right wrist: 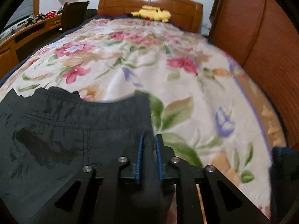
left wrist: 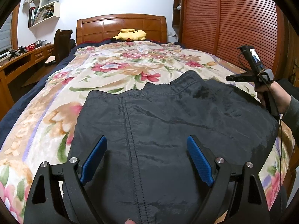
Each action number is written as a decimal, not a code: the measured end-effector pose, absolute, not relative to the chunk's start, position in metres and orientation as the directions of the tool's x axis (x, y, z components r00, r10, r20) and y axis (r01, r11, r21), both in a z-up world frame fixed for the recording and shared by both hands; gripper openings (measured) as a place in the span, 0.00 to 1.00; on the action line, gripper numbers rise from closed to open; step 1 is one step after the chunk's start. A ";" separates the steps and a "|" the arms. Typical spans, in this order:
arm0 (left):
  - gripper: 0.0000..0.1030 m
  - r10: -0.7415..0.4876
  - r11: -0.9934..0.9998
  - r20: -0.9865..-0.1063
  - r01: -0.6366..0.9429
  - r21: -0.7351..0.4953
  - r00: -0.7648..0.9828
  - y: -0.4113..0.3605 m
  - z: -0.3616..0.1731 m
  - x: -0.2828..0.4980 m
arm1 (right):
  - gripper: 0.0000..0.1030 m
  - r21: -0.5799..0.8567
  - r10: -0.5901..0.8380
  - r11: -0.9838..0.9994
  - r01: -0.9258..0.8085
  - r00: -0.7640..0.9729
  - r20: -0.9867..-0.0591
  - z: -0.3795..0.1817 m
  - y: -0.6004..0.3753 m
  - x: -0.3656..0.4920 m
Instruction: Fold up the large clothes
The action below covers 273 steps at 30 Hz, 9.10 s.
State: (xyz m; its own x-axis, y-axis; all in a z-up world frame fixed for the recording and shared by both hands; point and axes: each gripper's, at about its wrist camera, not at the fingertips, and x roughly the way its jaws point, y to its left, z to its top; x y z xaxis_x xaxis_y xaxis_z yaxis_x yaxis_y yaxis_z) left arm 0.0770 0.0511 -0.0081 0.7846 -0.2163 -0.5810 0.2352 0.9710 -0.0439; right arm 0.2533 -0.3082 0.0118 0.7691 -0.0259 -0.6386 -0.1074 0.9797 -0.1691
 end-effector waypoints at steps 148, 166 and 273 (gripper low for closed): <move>0.08 -0.329 0.881 -0.619 0.468 0.071 0.714 -0.196 0.084 0.047 | 0.80 0.053 0.145 0.989 -0.139 0.827 -0.544 -0.039 -0.374 0.008; 0.83 -0.295 0.933 -0.512 0.359 0.027 0.807 -0.086 0.078 0.007 | 0.80 0.043 0.160 0.986 -0.159 0.863 -0.480 -0.018 -0.361 0.013; 0.83 -0.287 0.948 -0.492 0.317 -0.023 0.822 -0.016 -0.001 0.009 | 0.66 0.015 0.266 0.946 -0.324 0.749 -0.607 -0.037 -0.322 0.075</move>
State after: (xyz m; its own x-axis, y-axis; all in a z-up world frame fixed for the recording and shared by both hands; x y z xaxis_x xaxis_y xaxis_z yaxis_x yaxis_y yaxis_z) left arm 0.0087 -0.0161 -0.0007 0.8221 -0.2868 -0.4918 0.3171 0.9481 -0.0227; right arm 0.0754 -0.3222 -0.0373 0.7487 0.2660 -0.6072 -0.3238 0.9460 0.0152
